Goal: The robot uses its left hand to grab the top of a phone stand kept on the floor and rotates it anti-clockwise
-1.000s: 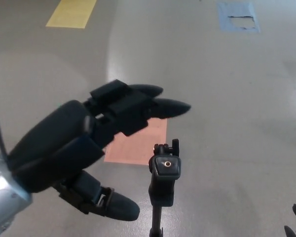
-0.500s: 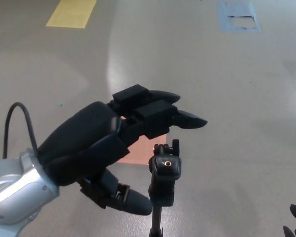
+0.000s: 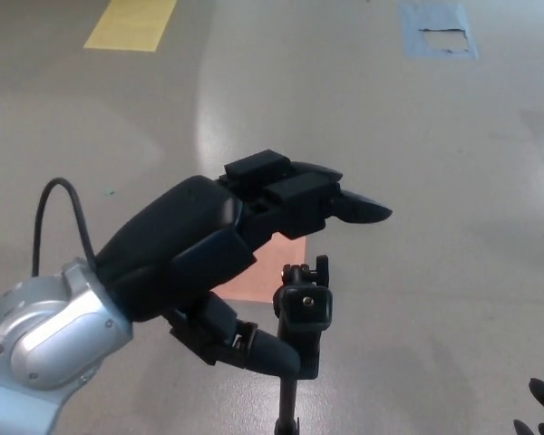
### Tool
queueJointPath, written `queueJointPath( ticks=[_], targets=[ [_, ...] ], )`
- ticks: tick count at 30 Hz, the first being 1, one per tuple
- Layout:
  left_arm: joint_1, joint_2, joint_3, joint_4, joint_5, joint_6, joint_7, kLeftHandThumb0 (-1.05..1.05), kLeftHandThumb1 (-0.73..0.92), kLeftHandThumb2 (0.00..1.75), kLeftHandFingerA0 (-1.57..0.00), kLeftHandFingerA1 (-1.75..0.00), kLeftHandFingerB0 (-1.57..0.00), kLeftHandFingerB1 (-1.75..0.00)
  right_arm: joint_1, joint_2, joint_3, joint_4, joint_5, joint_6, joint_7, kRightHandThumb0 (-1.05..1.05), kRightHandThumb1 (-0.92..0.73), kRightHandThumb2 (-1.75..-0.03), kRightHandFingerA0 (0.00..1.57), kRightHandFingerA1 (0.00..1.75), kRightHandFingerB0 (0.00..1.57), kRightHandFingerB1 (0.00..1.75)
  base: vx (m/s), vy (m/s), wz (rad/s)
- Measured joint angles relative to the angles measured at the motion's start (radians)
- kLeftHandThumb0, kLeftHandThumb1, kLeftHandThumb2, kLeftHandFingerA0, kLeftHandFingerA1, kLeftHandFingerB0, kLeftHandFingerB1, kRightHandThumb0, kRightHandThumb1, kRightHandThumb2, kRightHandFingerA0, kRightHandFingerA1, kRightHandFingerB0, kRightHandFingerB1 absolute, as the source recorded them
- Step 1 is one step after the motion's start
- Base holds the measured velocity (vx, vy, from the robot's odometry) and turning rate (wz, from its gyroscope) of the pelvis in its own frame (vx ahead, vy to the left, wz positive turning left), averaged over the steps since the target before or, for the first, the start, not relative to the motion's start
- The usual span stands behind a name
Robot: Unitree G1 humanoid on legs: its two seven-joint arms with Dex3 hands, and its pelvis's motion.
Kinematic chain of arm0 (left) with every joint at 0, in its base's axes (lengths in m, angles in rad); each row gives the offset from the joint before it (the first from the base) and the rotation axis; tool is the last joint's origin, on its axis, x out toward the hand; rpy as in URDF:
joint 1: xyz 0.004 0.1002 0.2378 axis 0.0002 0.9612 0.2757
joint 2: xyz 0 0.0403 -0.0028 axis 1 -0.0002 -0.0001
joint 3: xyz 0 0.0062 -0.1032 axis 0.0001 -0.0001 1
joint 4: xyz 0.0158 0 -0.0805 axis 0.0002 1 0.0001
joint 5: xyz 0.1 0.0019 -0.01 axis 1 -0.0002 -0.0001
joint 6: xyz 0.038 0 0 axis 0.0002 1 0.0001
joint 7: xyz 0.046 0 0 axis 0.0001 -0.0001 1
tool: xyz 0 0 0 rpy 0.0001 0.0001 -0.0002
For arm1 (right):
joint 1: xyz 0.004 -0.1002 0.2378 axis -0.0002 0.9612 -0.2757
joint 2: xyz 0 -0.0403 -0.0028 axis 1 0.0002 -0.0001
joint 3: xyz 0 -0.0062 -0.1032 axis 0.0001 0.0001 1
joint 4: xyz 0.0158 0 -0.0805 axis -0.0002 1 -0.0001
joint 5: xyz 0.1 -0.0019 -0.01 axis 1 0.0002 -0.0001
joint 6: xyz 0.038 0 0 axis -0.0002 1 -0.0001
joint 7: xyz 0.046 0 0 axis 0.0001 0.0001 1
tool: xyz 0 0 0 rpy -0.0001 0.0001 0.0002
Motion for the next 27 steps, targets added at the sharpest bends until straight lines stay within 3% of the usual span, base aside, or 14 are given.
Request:
queueJointPath(
  ticks=[4, 8, 9, 10, 11, 12, 13, 15, 16, 19, 20, 21, 22, 27],
  targets=[
    [-0.014, -0.019, -0.011, 0.031, 0.012, 0.0, 0.002, -0.79, 0.34, 0.69, -0.14, -0.46, -0.21, -0.54, -0.007, 0.0, -0.001, 0.0, 0.001, 0.0, 0.005, -0.65, -0.86, -0.83, 0.0, 0.26, 0.0, 0.03, 0.0, 0.0, 0.0],
    [-0.021, -0.026, -0.025, 0.05, 0.023, -0.001, 0.003, -0.79, 0.34, 0.68, -0.11, -0.47, -0.2, -0.54, -0.013, -0.001, -0.002, 0.0, 0.001, 0.0, 0.01, -0.71, -0.73, -0.92, 0.0, 0.26, 0.0, 0.1, 0.0, 0.0, 0.0],
    [-0.023, -0.027, -0.032, 0.057, 0.03, -0.001, 0.004, -0.79, 0.34, 0.68, -0.11, -0.47, -0.2, -0.54, -0.013, -0.001, -0.002, 0.0, 0.001, 0.0, 0.011, -0.68, -0.91, -0.73, 0.03, 0.26, 0.0, 0.06, 0.0, 0.0, 0.0],
    [-0.024, -0.027, -0.035, 0.061, 0.034, -0.002, 0.004, -0.79, 0.34, 0.68, -0.11, -0.47, -0.2, -0.54, -0.013, -0.001, -0.002, 0.0, 0.001, 0.0, 0.011, -0.68, -0.91, -0.73, 0.03, 0.26, 0.0, 0.06, 0.0, 0.0, 0.0],
    [-0.026, -0.028, -0.041, 0.069, 0.04, -0.003, 0.005, -0.78, 0.33, 0.67, -0.12, -0.46, -0.21, -0.53, -0.013, -0.001, -0.002, -0.001, 0.001, 0.0, 0.013, -0.74, -0.75, -1.1, 0.0, 0.31, 0.0, 0.22, 0.0, 0.0, 0.0],
    [-0.026, -0.029, -0.044, 0.073, 0.042, -0.004, 0.006, -0.78, 0.33, 0.67, -0.12, -0.46, -0.21, -0.53, -0.013, -0.001, -0.002, -0.001, 0.001, 0.0, 0.013, -0.74, -0.75, -1.1, 0.0, 0.31, 0.0, 0.22, 0.0, 0.0, 0.0],
    [-0.026, -0.03, -0.047, 0.079, 0.047, -0.005, 0.007, -0.77, 0.33, 0.67, -0.13, -0.45, -0.21, -0.53, -0.013, -0.001, -0.002, -0.001, 0.001, 0.0, 0.014, -0.68, -0.91, -0.72, 0.03, 0.25, 0.0, 0.07, 0.0, 0.0, 0.0],
    [-0.029, -0.032, -0.055, 0.092, 0.054, -0.01, 0.01, -0.77, 0.33, 0.67, -0.13, -0.45, -0.21, -0.53, -0.013, -0.001, -0.002, -0.002, 0.001, 0.001, 0.015, -0.67, -0.92, -0.69, 0.0, 0.27, 0.0, 0.1, 0.0, 0.0, 0.0],
    [-0.031, -0.033, -0.061, 0.104, 0.057, -0.014, 0.013, -0.78, 0.33, 0.67, -0.12, -0.45, -0.2, -0.53, -0.013, -0.001, -0.002, -0.003, 0.002, 0.001, 0.015, -0.74, -0.74, -1.09, 0.0, 0.31, 0.0, 0.22, 0.0, 0.0, 0.0],
    [-0.034, -0.035, -0.073, 0.12, 0.064, -0.023, 0.015, -0.77, 0.33, 0.67, -0.12, -0.44, -0.2, -0.53, -0.014, -0.001, -0.004, -0.004, 0.004, 0.001, 0.017, -0.74, -0.74, -1.09, 0.0, 0.31, 0.0, 0.22, 0.0, 0.0, 0.0],
    [-0.034, -0.035, -0.075, 0.122, 0.066, -0.023, 0.016, -0.78, 0.33, 0.67, -0.12, -0.44, -0.19, -0.53, -0.014, -0.001, -0.005, -0.004, 0.004, 0.001, 0.017, -0.68, -0.92, -0.7, 0.02, 0.26, 0.0, 0.08, 0.0, 0.0, 0.0],
    [-0.035, -0.036, -0.078, 0.124, 0.07, -0.025, 0.016, -0.78, 0.33, 0.67, -0.12, -0.44, -0.19, -0.53, -0.014, -0.001, -0.006, -0.003, 0.005, 0.001, 0.017, -0.68, -0.92, -0.7, 0.02, 0.26, 0.0, 0.08, 0.0, 0.0, 0.0],
    [-0.035, -0.036, -0.08, 0.126, 0.072, -0.026, 0.016, -0.78, 0.33, 0.66, -0.11, -0.45, -0.19, -0.53, -0.015, -0.001, -0.006, -0.003, 0.005, 0.001, 0.017, -0.73, -0.73, -0.93, 0.0, 0.24, 0.0, 0.09, 0.0, 0.0, 0.0],
    [-0.04, -0.037, -0.087, 0.139, 0.083, -0.032, 0.017, -0.76, 0.32, 0.65, -0.11, -0.45, -0.2, -0.52, -0.02, -0.001, -0.006, -0.001, 0.007, 0.001, 0.018, -0.65, -0.85, -0.83, 0.0, 0.26, 0.0, 0.03, 0.0, 0.0, 0.0]
  ],
)
